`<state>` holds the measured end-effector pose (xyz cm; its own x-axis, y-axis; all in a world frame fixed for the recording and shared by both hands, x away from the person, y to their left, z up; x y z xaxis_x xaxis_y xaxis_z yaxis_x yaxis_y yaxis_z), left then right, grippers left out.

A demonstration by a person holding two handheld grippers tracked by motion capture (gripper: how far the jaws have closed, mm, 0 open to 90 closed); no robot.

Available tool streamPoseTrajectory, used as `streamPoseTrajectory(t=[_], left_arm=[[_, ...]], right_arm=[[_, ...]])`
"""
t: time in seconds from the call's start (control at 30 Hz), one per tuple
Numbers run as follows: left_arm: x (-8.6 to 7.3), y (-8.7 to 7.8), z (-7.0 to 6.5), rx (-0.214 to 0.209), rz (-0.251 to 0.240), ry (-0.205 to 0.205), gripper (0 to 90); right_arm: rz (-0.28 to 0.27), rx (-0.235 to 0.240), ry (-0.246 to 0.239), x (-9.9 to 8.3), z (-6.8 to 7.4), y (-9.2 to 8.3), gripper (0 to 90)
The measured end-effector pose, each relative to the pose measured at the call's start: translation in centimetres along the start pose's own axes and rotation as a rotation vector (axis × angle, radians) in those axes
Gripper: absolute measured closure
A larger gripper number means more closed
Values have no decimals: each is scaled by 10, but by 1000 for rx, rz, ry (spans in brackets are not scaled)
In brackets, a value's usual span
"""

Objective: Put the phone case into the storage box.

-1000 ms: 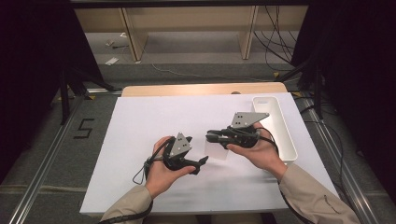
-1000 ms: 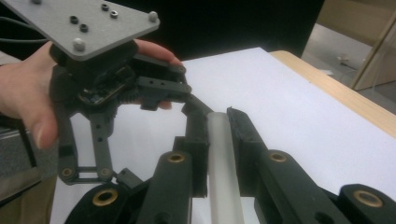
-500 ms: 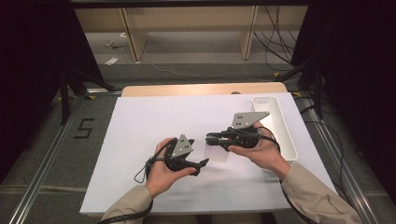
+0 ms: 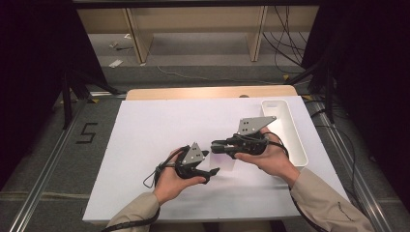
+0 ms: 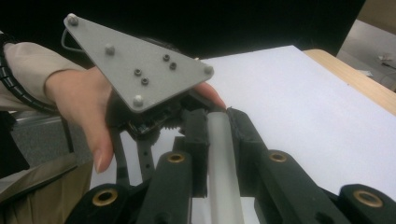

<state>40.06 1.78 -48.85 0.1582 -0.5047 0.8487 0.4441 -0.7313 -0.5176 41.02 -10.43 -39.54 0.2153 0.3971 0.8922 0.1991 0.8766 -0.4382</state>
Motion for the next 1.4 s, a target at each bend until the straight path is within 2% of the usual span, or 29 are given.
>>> streamPoseTrajectory(t=[0.17,0.57,0.93,1.17,1.23,1.4], left_arm=[[-2,2,-1,-28,8,7,395],[-3,2,-5,-84,9,28,649],[-2,-2,-8,-128,41,61,732],[-2,-5,-10,-160,62,77,783],[-3,-6,-10,-153,75,84,804],[-2,-7,-12,-166,82,78,808]], right_arm=[[4,8,5,0,1,2,802],[6,17,-2,-1,2,2,802],[16,57,-17,-1,4,1,794],[9,86,-28,0,7,1,748],[8,82,-38,-1,6,1,699],[2,78,-53,0,6,1,667]])
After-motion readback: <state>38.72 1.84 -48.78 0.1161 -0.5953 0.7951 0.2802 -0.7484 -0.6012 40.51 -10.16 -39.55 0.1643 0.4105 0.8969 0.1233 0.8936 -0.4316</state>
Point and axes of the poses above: each handheld gripper's, and its own axes: y roughly forward along the jaws, x roughly out of its top, z roughly to its left, the point moved 6 cm from there along y, roughly forward along the jaws, and after that the axes turned 5 degrees about y, right-handed, at the moved point
